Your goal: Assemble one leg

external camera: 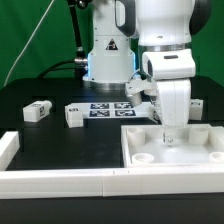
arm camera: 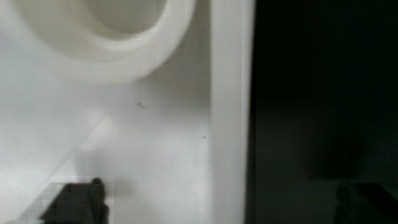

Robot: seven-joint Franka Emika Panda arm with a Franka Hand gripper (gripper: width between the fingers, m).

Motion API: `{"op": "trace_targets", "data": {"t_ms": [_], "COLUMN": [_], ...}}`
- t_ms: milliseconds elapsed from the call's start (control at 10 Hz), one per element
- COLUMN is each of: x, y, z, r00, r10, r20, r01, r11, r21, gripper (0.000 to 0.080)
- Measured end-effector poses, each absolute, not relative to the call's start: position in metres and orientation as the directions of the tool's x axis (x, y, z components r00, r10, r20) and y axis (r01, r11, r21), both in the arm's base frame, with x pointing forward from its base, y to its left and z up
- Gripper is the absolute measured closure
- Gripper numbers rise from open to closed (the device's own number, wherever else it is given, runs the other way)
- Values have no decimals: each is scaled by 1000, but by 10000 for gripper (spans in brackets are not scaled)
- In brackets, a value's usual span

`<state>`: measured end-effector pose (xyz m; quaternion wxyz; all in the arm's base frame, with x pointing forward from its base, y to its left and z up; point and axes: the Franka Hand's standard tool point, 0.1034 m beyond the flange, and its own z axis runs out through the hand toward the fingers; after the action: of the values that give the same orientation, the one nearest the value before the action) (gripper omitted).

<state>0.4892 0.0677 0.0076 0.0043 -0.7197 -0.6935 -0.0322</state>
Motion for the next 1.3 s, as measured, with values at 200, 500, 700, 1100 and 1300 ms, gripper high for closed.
{"op": "trace_targets", "data": {"t_ms": [200, 500, 700, 1100, 1300], "x": [487, 465, 454, 452, 444], "y": [69, 74, 75, 73, 69], "z": [10, 47, 66, 66, 58], "r00": [64, 159, 213, 310, 551], "r10": [997, 986, 976, 949, 829], "r20": [54, 50, 51, 59, 94], "r01": [997, 984, 972, 946, 828], "r11": [-66, -162, -216, -314, -558], "r21": [40, 70, 88, 81, 59], "gripper": [151, 151, 151, 151, 151]}}
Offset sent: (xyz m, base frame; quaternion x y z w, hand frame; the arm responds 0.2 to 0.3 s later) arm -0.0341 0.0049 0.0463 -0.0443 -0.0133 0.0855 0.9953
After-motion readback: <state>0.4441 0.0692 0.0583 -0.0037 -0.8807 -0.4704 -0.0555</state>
